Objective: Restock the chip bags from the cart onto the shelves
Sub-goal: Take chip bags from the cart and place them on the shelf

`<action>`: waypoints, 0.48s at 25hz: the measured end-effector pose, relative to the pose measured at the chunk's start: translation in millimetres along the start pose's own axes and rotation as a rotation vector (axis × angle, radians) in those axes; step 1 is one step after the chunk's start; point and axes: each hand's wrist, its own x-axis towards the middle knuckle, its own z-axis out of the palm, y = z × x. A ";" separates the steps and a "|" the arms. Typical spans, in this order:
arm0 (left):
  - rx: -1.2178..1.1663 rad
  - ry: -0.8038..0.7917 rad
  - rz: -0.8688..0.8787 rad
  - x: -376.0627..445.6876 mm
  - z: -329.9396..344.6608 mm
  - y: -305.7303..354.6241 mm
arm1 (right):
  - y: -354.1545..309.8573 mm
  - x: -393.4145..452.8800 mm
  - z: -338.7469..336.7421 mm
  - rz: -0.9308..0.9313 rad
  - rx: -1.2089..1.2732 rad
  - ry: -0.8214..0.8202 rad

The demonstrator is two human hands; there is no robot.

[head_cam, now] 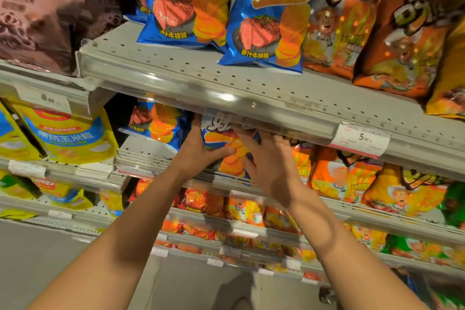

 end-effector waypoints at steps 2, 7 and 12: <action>0.037 0.044 -0.037 -1.9 0.2 1.1 | 0.7 4.3 -2.5 0.035 -0.013 -0.022; 0.306 0.328 0.047 -46.5 20.2 14.1 | 0.9 -1.7 -3.3 0.010 0.207 -0.039; 0.476 0.420 0.371 -99.8 77.4 17.1 | 39.0 -72.7 4.3 0.013 0.584 0.162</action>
